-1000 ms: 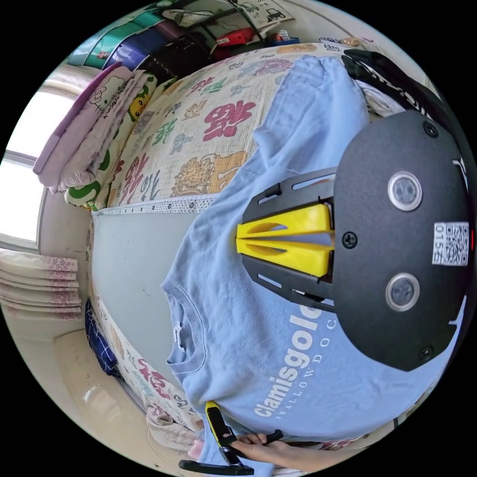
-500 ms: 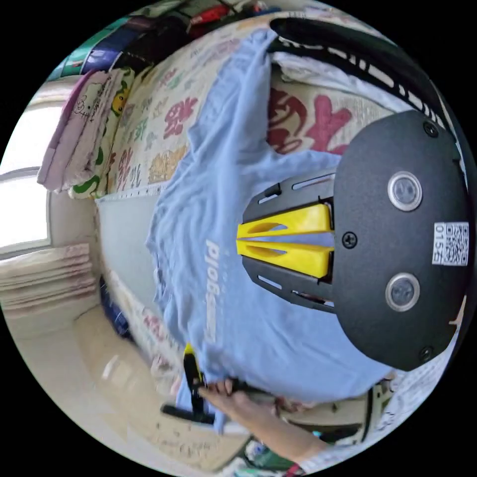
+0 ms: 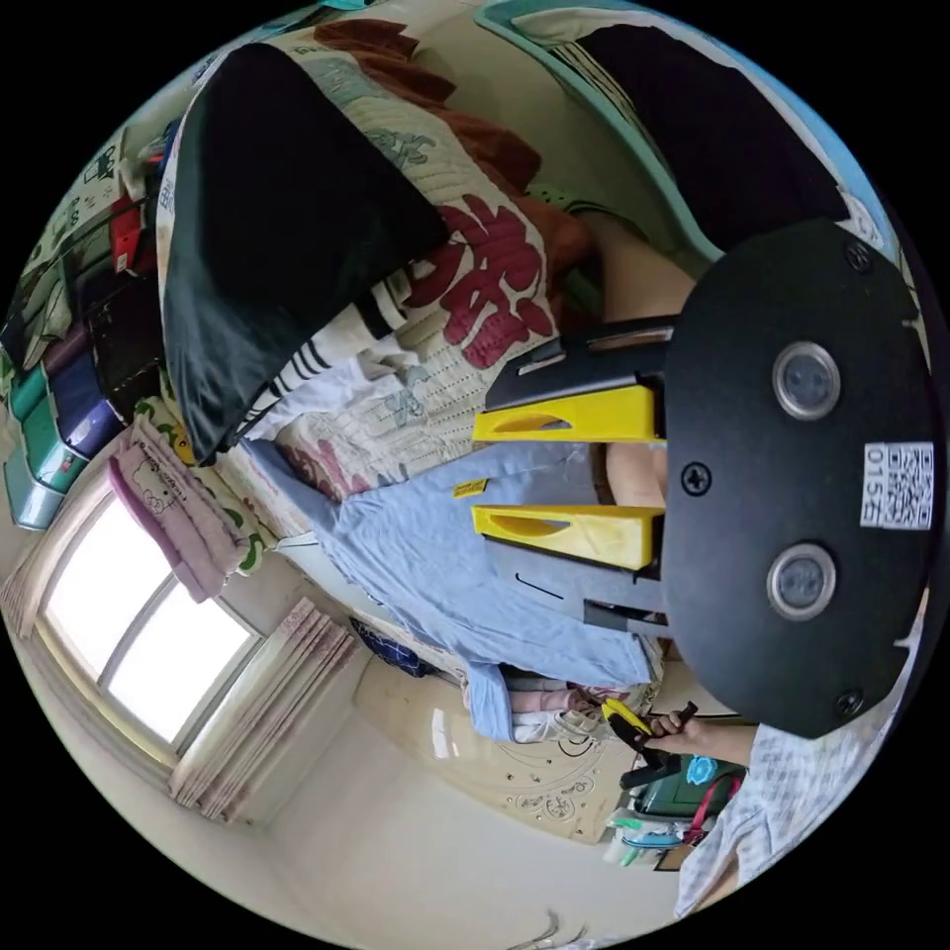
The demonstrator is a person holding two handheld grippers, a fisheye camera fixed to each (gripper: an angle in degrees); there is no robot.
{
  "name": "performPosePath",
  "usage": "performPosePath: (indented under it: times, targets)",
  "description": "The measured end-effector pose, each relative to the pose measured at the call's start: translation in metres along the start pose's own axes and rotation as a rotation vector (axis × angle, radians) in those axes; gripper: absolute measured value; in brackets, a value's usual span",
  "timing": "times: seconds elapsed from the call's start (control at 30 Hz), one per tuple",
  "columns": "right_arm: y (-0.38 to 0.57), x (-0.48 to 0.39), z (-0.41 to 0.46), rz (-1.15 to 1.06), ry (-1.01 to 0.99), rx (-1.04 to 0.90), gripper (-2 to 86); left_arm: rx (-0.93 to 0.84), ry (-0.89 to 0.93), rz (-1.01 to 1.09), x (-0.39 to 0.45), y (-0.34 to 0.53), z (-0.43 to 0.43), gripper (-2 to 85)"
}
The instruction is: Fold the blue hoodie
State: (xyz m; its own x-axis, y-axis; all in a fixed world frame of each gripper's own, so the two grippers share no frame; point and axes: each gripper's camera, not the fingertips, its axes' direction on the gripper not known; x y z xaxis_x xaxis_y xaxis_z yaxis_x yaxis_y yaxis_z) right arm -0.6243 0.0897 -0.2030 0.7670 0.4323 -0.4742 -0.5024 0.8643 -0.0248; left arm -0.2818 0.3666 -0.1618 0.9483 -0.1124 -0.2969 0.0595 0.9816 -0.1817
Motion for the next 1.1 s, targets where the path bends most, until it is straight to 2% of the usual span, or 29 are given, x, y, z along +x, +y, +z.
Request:
performPosePath:
  times: [0.1, 0.4, 0.57, 0.63, 0.7, 0.77, 0.83, 0.87, 0.97, 1.03, 1.1]
  targets:
    - [-0.005, -0.001, 0.013, 0.002, 0.019, -0.126, 11.0, -0.047, 0.022, -0.079, -0.026, 0.016, 0.005, 11.6]
    - [0.006, -0.003, -0.016, 0.047, 0.003, -0.109, 5.0, -0.1, 0.014, -0.071, -0.036, 0.016, 0.017, 10.6]
    - [0.015, -0.016, -0.025, 0.015, 0.052, -0.108, 1.6, -0.135, -0.028, -0.006, -0.028, 0.017, 0.009, 6.2]
    - [0.019, -0.03, -0.028, -0.038, 0.132, -0.112, 1.0, -0.136, -0.062, 0.032, -0.023, 0.02, -0.004, 1.3]
    - [0.025, -0.039, -0.029, -0.081, 0.19, -0.105, 0.6, -0.121, -0.061, 0.043, -0.022, 0.024, -0.014, 0.2]
    - [0.035, -0.045, -0.026, -0.109, 0.23, -0.104, 0.4, -0.127, -0.143, 0.054, -0.018, 0.028, -0.019, -0.5]
    - [0.048, -0.047, -0.019, -0.119, 0.248, -0.088, 0.2, -0.165, -0.314, 0.1, -0.012, 0.033, -0.01, -0.6]
    - [0.051, -0.047, -0.019, -0.118, 0.249, -0.084, 0.1, -0.183, -0.31, 0.107, -0.011, 0.035, -0.006, -0.6]
    - [0.059, -0.048, -0.019, -0.104, 0.235, -0.082, 0.1, -0.123, -0.096, 0.07, -0.013, 0.042, -0.005, -0.3]
    - [0.067, -0.051, -0.018, -0.115, 0.238, -0.082, 0.1, -0.03, 0.02, -0.088, -0.03, 0.046, -0.012, 0.7]
    - [0.073, -0.057, -0.016, -0.141, 0.264, -0.082, 0.0, -0.015, 0.077, -0.157, -0.038, 0.05, -0.008, 2.5]
